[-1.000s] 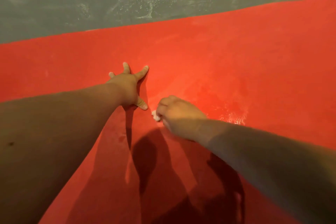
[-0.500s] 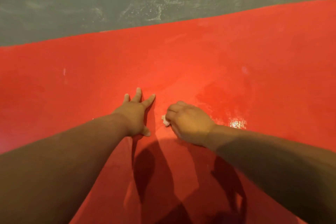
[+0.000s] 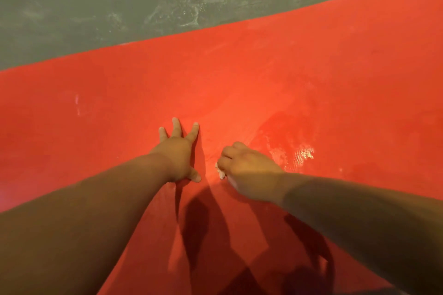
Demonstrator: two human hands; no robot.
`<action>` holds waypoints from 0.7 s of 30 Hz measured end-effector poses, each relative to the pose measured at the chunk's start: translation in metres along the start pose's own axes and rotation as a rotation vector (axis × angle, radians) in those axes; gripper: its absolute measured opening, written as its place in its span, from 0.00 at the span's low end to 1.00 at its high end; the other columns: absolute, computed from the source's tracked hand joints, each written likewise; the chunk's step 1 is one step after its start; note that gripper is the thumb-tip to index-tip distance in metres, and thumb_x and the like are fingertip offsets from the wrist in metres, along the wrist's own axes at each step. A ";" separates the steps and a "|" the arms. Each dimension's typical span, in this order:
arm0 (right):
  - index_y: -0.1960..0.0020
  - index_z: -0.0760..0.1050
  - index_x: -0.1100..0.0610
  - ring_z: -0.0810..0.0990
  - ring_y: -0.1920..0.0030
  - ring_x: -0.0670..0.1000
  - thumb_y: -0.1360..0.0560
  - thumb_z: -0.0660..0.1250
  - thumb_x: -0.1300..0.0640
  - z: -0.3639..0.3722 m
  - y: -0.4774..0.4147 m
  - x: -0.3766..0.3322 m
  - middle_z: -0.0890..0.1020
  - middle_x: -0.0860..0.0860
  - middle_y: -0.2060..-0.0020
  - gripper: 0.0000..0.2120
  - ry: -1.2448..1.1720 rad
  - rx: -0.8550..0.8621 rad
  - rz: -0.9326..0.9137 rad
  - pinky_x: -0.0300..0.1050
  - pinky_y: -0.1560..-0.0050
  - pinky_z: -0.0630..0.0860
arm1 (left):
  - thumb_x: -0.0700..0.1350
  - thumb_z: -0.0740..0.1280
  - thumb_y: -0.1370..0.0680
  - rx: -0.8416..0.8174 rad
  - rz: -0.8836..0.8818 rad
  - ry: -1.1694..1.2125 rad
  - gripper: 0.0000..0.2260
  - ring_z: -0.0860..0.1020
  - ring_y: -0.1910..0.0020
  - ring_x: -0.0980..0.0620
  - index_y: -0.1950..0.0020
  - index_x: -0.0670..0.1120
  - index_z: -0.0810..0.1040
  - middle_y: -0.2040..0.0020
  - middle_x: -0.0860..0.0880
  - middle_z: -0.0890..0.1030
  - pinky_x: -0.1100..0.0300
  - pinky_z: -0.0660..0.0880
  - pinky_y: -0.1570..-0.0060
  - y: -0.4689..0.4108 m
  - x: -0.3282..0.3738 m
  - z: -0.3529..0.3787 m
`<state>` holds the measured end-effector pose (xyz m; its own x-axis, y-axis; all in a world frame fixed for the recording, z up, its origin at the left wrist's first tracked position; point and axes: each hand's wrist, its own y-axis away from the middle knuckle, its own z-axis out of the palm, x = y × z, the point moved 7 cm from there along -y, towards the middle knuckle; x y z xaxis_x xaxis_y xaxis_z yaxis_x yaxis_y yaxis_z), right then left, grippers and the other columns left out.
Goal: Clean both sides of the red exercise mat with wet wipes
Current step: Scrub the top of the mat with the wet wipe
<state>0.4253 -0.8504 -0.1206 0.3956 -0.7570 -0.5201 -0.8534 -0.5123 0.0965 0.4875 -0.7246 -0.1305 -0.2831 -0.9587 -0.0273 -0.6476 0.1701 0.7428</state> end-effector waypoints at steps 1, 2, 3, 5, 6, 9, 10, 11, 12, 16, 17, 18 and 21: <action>0.56 0.77 0.54 0.75 0.53 0.56 0.31 0.66 0.60 -0.002 0.000 0.007 0.77 0.52 0.57 0.05 0.010 0.002 -0.048 0.49 0.54 0.74 | 0.57 0.78 0.35 0.003 -0.002 0.009 0.59 0.42 0.27 0.27 0.23 0.54 0.33 0.24 0.37 0.32 0.42 0.53 0.28 -0.001 -0.001 0.000; 0.56 0.77 0.54 0.76 0.53 0.57 0.30 0.66 0.60 -0.013 -0.003 0.026 0.78 0.53 0.57 0.04 0.022 0.050 0.001 0.49 0.53 0.73 | 0.57 0.78 0.35 0.005 -0.002 0.018 0.60 0.43 0.27 0.27 0.23 0.55 0.34 0.24 0.38 0.33 0.41 0.54 0.28 -0.001 -0.002 0.001; 0.55 0.78 0.55 0.76 0.51 0.59 0.29 0.66 0.61 -0.029 -0.005 0.054 0.78 0.55 0.56 0.04 0.034 0.128 0.121 0.49 0.51 0.72 | 0.56 0.79 0.36 0.008 -0.001 0.024 0.60 0.43 0.26 0.27 0.23 0.55 0.34 0.24 0.38 0.33 0.41 0.55 0.29 -0.002 -0.002 0.001; 0.53 0.79 0.57 0.76 0.48 0.61 0.27 0.65 0.62 -0.068 0.005 0.121 0.79 0.58 0.53 0.06 0.079 0.275 0.430 0.48 0.48 0.69 | 0.56 0.79 0.35 0.014 -0.005 0.030 0.59 0.43 0.26 0.28 0.23 0.56 0.34 0.24 0.39 0.33 0.40 0.55 0.29 -0.002 -0.003 0.002; 0.52 0.79 0.58 0.75 0.47 0.62 0.27 0.64 0.63 -0.084 0.016 0.148 0.78 0.59 0.52 0.07 0.103 0.330 0.557 0.49 0.47 0.69 | 0.56 0.79 0.35 0.018 -0.009 0.030 0.59 0.43 0.26 0.28 0.23 0.56 0.34 0.24 0.39 0.33 0.40 0.55 0.29 -0.002 -0.003 0.003; 0.53 0.78 0.60 0.75 0.47 0.63 0.27 0.63 0.64 -0.089 0.023 0.152 0.78 0.60 0.53 0.07 0.142 0.359 0.655 0.50 0.47 0.69 | 0.57 0.78 0.35 0.033 -0.003 0.016 0.59 0.44 0.26 0.28 0.23 0.56 0.34 0.23 0.40 0.34 0.41 0.57 0.29 -0.004 -0.003 0.003; 0.54 0.78 0.59 0.74 0.47 0.62 0.28 0.62 0.65 -0.076 0.020 0.131 0.77 0.59 0.54 0.07 0.111 0.336 0.608 0.49 0.47 0.68 | 0.57 0.79 0.36 0.036 -0.004 0.018 0.59 0.44 0.26 0.28 0.23 0.56 0.35 0.23 0.40 0.34 0.41 0.57 0.30 -0.004 -0.004 0.002; 0.56 0.77 0.57 0.74 0.47 0.60 0.29 0.62 0.66 -0.060 0.016 0.105 0.77 0.57 0.54 0.08 0.057 0.302 0.540 0.48 0.46 0.67 | 0.57 0.79 0.36 0.036 -0.006 0.020 0.59 0.44 0.26 0.29 0.23 0.57 0.35 0.23 0.40 0.34 0.41 0.57 0.30 -0.004 -0.004 0.002; 0.56 0.77 0.56 0.74 0.47 0.58 0.30 0.62 0.66 -0.041 0.014 0.075 0.77 0.55 0.54 0.08 0.001 0.242 0.439 0.47 0.46 0.67 | 0.57 0.79 0.36 0.037 -0.005 0.022 0.60 0.44 0.26 0.29 0.23 0.57 0.35 0.23 0.40 0.34 0.41 0.57 0.30 -0.004 -0.004 0.002; 0.58 0.76 0.52 0.75 0.52 0.53 0.32 0.64 0.64 0.010 0.032 -0.019 0.77 0.50 0.57 0.09 -0.061 -0.080 -0.068 0.46 0.52 0.74 | 0.57 0.79 0.36 0.049 -0.002 0.020 0.60 0.44 0.26 0.29 0.23 0.57 0.35 0.23 0.40 0.34 0.41 0.56 0.29 -0.005 -0.006 0.003; 0.58 0.77 0.52 0.75 0.53 0.54 0.32 0.64 0.63 0.006 0.032 -0.009 0.77 0.50 0.58 0.08 -0.033 -0.067 -0.105 0.46 0.54 0.74 | 0.57 0.79 0.37 0.053 0.001 0.023 0.60 0.44 0.26 0.29 0.23 0.57 0.35 0.23 0.40 0.34 0.41 0.56 0.29 -0.005 -0.006 0.003; 0.57 0.77 0.52 0.76 0.52 0.55 0.33 0.64 0.63 -0.004 0.027 0.013 0.78 0.51 0.57 0.08 0.008 -0.023 -0.043 0.46 0.53 0.73 | 0.57 0.79 0.36 0.056 0.002 0.026 0.60 0.44 0.26 0.29 0.23 0.57 0.35 0.23 0.41 0.34 0.40 0.57 0.29 -0.005 -0.007 0.004; 0.53 0.79 0.56 0.75 0.47 0.60 0.29 0.63 0.63 -0.060 0.028 0.114 0.79 0.57 0.53 0.08 0.117 0.235 0.423 0.48 0.47 0.69 | 0.56 0.79 0.36 0.063 0.000 0.039 0.59 0.44 0.25 0.31 0.23 0.58 0.35 0.23 0.43 0.34 0.40 0.58 0.30 -0.006 -0.008 0.004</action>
<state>0.4672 -0.9753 -0.1264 0.0218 -0.9261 -0.3765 -0.9955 -0.0548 0.0772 0.4905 -0.7168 -0.1372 -0.2564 -0.9666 0.0000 -0.6910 0.1833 0.6992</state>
